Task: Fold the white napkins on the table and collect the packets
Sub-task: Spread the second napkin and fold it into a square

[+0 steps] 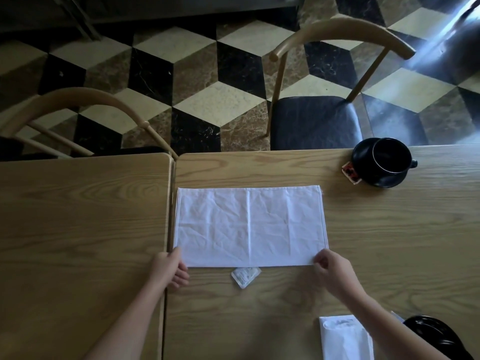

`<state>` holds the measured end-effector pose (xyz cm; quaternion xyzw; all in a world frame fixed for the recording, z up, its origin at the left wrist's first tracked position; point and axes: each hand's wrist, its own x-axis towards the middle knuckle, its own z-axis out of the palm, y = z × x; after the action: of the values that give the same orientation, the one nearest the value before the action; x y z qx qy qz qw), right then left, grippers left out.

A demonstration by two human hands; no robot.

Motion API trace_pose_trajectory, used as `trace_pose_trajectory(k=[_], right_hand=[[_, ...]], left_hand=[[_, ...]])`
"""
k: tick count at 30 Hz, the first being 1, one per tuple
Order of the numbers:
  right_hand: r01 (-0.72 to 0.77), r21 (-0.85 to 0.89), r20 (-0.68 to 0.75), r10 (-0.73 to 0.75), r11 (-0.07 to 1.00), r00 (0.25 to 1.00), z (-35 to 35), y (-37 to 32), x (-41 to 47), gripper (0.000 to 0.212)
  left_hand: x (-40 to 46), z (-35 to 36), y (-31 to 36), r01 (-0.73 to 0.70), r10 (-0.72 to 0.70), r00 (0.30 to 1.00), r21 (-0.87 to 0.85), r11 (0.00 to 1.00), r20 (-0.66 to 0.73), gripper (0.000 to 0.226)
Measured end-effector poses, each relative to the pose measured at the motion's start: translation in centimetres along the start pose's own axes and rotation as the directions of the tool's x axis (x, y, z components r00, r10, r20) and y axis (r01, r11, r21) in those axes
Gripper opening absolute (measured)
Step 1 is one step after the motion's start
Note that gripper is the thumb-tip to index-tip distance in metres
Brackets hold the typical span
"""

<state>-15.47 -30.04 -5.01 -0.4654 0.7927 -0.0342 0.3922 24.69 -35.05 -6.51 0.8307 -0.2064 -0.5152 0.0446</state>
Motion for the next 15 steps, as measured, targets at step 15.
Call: trace_pose_trajectory(k=[15], right_hand=[[0.294,-0.476,-0.006,-0.338,0.828,0.941,-5.8,-10.4,12.4,0.048]], left_hand=[[-16.1,21.9,4.3,0.463,-0.178,0.856,-0.567,0.681,0.485,0.025]])
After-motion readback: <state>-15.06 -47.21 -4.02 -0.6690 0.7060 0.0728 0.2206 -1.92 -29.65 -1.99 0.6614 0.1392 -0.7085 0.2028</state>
